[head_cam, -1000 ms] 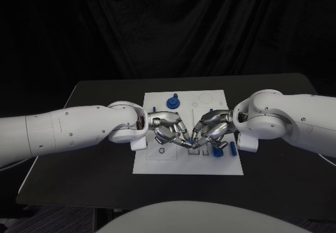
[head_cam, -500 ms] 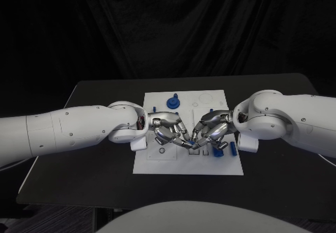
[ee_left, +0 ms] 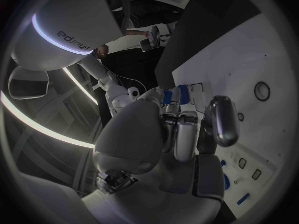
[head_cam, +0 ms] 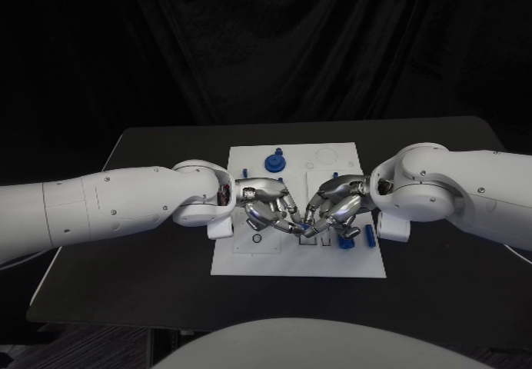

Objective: Assemble the parts on the task board

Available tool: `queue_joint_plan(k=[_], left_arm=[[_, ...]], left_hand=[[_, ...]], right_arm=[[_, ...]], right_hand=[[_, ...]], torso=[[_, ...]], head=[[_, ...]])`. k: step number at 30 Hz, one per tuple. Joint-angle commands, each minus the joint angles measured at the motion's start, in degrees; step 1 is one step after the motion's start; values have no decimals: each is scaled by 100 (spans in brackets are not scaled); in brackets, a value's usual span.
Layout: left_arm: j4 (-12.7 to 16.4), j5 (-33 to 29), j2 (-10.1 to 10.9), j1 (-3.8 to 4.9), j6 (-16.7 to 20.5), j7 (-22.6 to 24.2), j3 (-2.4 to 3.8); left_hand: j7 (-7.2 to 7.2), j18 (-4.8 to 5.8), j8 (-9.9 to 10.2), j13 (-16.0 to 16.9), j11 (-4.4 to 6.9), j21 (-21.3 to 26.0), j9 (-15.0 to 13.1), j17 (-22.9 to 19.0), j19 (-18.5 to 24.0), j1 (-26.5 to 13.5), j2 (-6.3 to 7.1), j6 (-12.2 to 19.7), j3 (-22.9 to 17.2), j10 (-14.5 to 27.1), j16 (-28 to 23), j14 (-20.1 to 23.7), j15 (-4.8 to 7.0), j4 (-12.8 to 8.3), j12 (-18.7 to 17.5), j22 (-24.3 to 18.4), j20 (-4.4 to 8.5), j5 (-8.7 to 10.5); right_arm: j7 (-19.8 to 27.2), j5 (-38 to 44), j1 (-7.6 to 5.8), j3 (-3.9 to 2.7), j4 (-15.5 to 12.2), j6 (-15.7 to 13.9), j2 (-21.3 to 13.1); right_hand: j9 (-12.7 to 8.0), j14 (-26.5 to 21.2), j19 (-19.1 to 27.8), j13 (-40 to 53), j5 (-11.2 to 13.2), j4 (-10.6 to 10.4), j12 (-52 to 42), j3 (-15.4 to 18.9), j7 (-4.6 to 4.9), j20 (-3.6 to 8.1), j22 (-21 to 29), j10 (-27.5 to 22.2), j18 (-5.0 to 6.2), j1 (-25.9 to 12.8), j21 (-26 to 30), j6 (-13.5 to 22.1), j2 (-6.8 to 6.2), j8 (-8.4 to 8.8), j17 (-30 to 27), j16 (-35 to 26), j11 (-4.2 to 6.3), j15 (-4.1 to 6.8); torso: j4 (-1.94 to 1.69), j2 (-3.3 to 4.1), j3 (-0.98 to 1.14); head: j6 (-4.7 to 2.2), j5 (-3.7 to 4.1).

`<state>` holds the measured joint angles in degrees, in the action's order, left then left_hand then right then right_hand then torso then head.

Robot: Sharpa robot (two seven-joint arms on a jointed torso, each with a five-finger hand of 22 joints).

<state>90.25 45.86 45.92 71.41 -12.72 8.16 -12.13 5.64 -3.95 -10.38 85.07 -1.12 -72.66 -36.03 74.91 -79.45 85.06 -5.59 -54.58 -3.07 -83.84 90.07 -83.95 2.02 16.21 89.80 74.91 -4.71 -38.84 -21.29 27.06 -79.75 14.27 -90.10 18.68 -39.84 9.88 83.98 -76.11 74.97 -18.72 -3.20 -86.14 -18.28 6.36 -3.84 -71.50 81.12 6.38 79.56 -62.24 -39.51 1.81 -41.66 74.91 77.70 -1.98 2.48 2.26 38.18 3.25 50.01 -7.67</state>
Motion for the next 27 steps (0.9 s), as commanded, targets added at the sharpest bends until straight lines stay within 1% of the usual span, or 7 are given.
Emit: queue_joint_plan(k=[1, 5, 11, 12, 21, 24, 27], left_arm=[[15, -44, -9, -17, -63, 8, 5], [13, -44, 22, -17, -43, -67, 5], [-1, -44, 63, -17, 57, -158, 5], [-6, -44, 73, -17, 95, -180, 5], [46, -44, 195, -16, 507, -428, 5], [134, -44, 309, -12, 673, -664, 6], [234, -44, 458, 37, 797, -1087, 7]], left_hand=[[-32, -15, -56, 493, 11, 6, -78, 1509, 27, 73, 10, -108, -894, -616, -7, -605, -17, 1, 20, 969, 17, -39], [-43, -14, -86, 493, 20, -2, -124, 1509, 24, 12, 89, -146, -1065, -616, -7, -605, -10, -8, 20, 970, 23, -36], [-48, -14, -94, 493, 26, -5, -141, 1509, 23, -9, 124, -156, -1137, -616, -7, -605, -6, -20, 20, 970, 26, -30], [-49, -15, -95, 493, 26, -2, -143, 1509, 25, -14, 135, -158, -1150, -616, -7, -605, -5, -23, 20, 969, 27, -27], [-79, -12, -127, 493, 53, -29, -180, 1509, -2, -203, 268, -263, -1274, -616, -7, -605, 19, -4, 20, 973, 47, 117], [-100, -8, -136, 493, 72, -54, -196, 1509, -30, -297, 319, -303, -1290, -616, -7, -605, 39, -2, 20, 978, 62, 176], [-136, 1, -163, 493, 105, -102, -221, 1509, -83, -404, 358, -381, -1296, -616, -7, -605, 72, 2, 20, 989, 91, 198]], right_arm=[[108, -52, 13, -12, -61, 283, -32], [180, -22, 12, -12, -92, 400, -138], [283, -7, 8, -12, -148, 417, -325], [302, -6, 6, -12, -167, 405, -378], [351, -2, -24, -12, -358, 212, -791], [362, 0, -45, -12, -448, 69, -960], [380, 42, -73, -12, -522, -109, -1122]], right_hand=[[-127, 95, 127, 286, 335, 49, 62, 95, 118, -56, 118, -178, 99, -131, 195, 298, -193, 252, 15, -75, -80, -100], [-234, -2, 273, 99, 447, 117, 125, 237, 240, -152, 255, -390, 142, -157, 427, 645, -336, 466, -95, -162, -192, -202], [-297, -112, 434, -71, 547, 161, 176, 429, 289, -221, 407, -585, 199, -170, 685, 937, -387, 541, -207, -238, -234, -254], [-322, -145, 481, -128, 583, 168, 192, 494, 300, -231, 453, -648, 215, -174, 762, 1097, -389, 558, -240, -258, -239, -262], [-323, -212, 567, -243, 657, 142, 221, 624, 311, -249, 543, -770, 242, -216, 912, 1197, -371, 478, -322, -311, -260, -281], [-317, -223, 577, -258, 650, 134, 223, 644, 317, -256, 553, -785, 244, -213, 930, 1185, -344, 438, -331, -314, -272, -291], [-312, -234, 587, -271, 610, 127, 223, 662, 324, -264, 565, -798, 247, -202, 950, 1172, -316, 399, -344, -318, -282, -299]], torso=[[-1, -2, -1], [1, -2, 1], [3, -1, 1], [3, -1, 2], [5, -1, 4], [6, 0, 6], [8, -2, 8]], head=[[-1, -17], [-1, -28], [-1, -39], [-1, -43], [-1, -85], [-1, -89], [-1, -98]])
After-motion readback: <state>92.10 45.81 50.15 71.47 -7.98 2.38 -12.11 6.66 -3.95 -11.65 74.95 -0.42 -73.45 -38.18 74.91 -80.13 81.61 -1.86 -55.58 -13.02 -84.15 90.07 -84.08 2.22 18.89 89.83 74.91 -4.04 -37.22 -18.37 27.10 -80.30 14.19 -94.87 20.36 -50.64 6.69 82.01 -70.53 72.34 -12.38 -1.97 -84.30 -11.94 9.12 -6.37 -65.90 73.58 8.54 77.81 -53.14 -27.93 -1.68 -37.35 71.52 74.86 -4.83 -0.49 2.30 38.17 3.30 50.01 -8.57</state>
